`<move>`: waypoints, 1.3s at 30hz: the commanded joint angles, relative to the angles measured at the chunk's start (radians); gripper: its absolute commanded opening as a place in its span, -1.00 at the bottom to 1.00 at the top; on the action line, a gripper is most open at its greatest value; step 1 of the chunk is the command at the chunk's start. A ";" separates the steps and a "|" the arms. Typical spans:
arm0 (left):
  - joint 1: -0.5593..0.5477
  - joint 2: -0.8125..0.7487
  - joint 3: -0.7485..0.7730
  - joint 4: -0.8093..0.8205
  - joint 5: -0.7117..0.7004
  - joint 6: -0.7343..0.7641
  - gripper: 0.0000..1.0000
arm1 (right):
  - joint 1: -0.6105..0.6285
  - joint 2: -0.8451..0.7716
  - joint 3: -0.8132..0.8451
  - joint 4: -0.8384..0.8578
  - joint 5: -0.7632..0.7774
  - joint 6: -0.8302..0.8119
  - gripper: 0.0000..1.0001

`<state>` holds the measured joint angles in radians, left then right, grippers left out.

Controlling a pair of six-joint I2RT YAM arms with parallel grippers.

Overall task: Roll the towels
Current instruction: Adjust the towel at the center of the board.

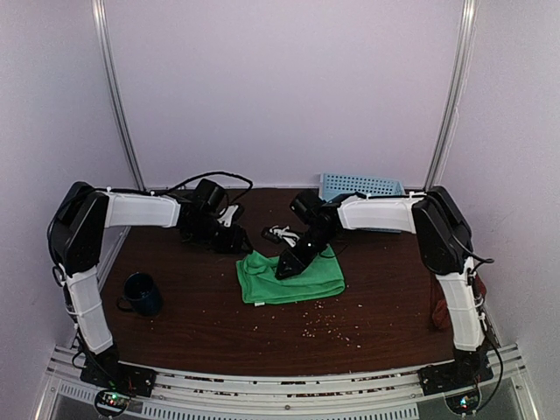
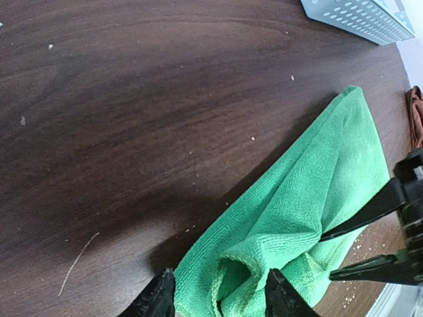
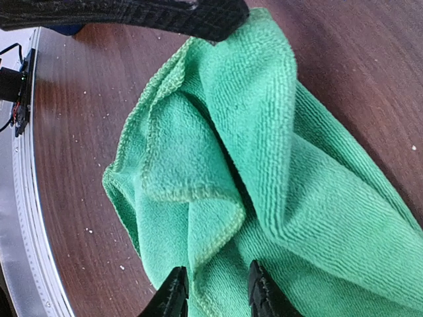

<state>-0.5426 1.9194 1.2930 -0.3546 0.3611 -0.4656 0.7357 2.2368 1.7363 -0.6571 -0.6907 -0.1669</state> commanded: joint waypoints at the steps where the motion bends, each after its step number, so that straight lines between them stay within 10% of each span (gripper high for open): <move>1: 0.016 -0.013 -0.033 0.093 0.111 0.020 -0.10 | 0.031 0.032 0.058 0.025 0.006 -0.016 -0.34; 8: 0.016 0.011 -0.057 0.140 0.139 0.006 -0.25 | 0.056 0.050 0.071 0.040 -0.016 -0.013 -0.55; 15: 0.016 -0.043 -0.076 0.129 0.076 -0.010 -1.00 | 0.080 -0.031 -0.010 0.073 0.002 -0.021 -1.00; 39: 0.016 -0.119 -0.142 -0.023 -0.049 -0.057 -1.00 | 0.213 -0.165 -0.186 0.099 0.199 -0.183 -0.80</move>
<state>-0.5316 1.8359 1.1767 -0.3759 0.3527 -0.5186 0.9413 2.0979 1.5642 -0.5423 -0.5358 -0.3107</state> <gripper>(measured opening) 0.007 0.035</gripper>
